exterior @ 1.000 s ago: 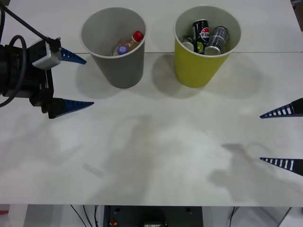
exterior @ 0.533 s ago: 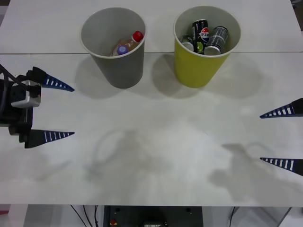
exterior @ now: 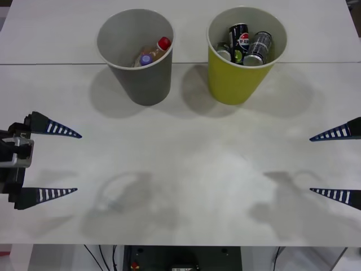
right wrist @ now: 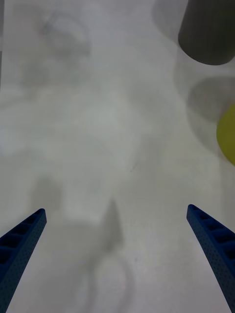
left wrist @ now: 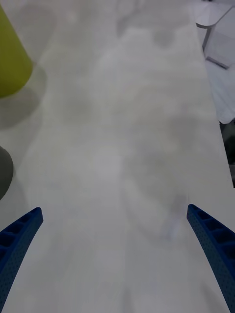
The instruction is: Put the can into the green bin and the plastic bottle into the gray bin
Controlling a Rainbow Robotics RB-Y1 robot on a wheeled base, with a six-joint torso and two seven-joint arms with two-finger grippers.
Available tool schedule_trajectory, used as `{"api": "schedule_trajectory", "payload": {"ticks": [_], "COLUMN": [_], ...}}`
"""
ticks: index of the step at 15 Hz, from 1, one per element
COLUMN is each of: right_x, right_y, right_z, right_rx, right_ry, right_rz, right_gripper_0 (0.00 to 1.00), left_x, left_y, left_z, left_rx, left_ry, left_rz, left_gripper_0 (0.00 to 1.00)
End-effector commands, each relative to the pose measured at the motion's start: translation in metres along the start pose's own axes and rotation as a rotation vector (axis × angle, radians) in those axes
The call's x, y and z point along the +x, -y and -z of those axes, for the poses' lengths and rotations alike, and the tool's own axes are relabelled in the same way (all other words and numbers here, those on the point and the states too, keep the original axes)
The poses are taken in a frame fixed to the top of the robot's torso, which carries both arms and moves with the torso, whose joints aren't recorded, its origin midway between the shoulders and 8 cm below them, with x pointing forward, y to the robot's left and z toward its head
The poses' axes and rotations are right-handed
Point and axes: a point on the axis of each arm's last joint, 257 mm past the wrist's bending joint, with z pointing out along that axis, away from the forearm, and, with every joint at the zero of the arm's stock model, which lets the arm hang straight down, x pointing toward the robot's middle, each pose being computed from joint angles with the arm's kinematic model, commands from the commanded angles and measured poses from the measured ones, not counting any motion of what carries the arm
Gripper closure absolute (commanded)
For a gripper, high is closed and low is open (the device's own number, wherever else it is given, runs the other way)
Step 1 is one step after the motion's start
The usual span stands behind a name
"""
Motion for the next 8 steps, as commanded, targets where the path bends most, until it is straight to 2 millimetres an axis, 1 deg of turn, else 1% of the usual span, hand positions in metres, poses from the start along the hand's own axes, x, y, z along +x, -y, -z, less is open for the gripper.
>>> {"api": "schedule_trajectory", "payload": {"ticks": [1,4,8], "right_x": [0.0000,0.0000,0.0000], "right_y": [0.0000,0.0000,0.0000], "right_z": [0.0000,0.0000,0.0000], "right_rx": [0.000,0.000,0.000], "right_ry": [0.000,0.000,0.000], "right_rz": [0.000,0.000,0.000], "right_gripper_0": [0.00,0.00,0.00], "left_x": [0.0028,0.0055,0.0061], "left_y": [0.0092,0.0153,0.0154], "left_z": [0.0000,-0.0007,-0.0008], "left_rx": [0.008,0.017,0.016], "left_ry": [0.008,0.005,0.004], "left_rz": [0.020,0.030,0.031], "left_gripper_0": [0.00,0.00,0.00]}}
